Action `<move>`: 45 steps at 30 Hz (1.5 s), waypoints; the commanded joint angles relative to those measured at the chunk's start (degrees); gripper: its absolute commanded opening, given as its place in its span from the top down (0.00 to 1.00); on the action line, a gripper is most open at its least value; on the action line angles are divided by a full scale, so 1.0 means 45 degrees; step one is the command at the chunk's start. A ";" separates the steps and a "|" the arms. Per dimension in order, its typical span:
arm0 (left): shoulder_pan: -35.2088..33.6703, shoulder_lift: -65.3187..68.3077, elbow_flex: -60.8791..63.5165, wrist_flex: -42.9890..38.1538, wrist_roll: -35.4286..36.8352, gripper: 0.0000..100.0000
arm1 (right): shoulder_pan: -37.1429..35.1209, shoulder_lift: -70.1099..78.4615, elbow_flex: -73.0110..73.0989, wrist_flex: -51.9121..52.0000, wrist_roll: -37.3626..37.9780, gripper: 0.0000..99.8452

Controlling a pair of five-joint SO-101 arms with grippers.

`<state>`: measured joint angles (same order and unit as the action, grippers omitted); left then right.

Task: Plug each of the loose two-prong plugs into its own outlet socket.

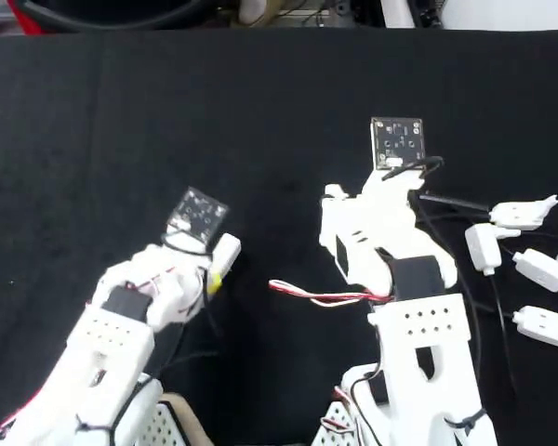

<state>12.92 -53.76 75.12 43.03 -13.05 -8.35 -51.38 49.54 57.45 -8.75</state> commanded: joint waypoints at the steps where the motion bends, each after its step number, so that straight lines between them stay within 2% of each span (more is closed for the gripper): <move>1: -0.0908 0.1875 -0.1651 -0.0801 0.0059 0.80 | 0.0078 0.0010 -0.0596 0.0059 0.0020 0.99; 10: -0.1866 0.5529 -0.4034 -0.0899 0.0039 0.80 | 0.0078 0.0010 -0.0596 0.0059 0.0078 0.99; 15: -0.2725 0.6623 -0.4444 -0.1700 0.0039 0.80 | 0.0078 0.0010 -0.0596 0.0059 0.0078 0.99; 23: -0.3253 0.6408 -0.5499 0.0059 0.0137 0.80 | 0.0078 0.0010 -0.0596 0.0059 0.0098 0.99; 25: -0.3800 0.5646 -0.5617 0.0567 0.0645 0.80 | -0.0078 0.0029 -0.0596 0.0078 0.0137 0.99; 28: -0.4796 0.3614 -0.5031 0.1368 0.1055 0.83 | -0.1153 0.0752 -0.0654 0.0098 0.1016 0.99; 30: -0.5343 0.1739 -0.3976 0.1817 0.1055 0.85 | -0.1856 0.1788 -0.0908 0.0059 0.1680 0.99; 33: -0.6222 -0.1582 -0.2022 0.2266 0.0996 0.83 | -0.2794 0.3937 -0.2022 0.0098 0.3028 0.99; 37: -0.7258 -0.6017 0.0557 0.2969 0.0195 0.80 | -0.4415 0.6711 -0.4210 0.1250 0.4493 0.99; 42: -0.9250 -1.1331 0.2921 0.4767 -0.0508 0.80 | -0.5822 0.8840 -0.6300 0.2442 0.6310 0.99; 45: -0.9836 -1.0960 0.2882 0.5021 -0.0996 0.80 | -0.6720 0.8977 -0.6457 0.2403 0.7717 0.99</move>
<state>-27.52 -99.30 87.87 63.87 -14.90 -33.67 -11.74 25.01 67.65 18.95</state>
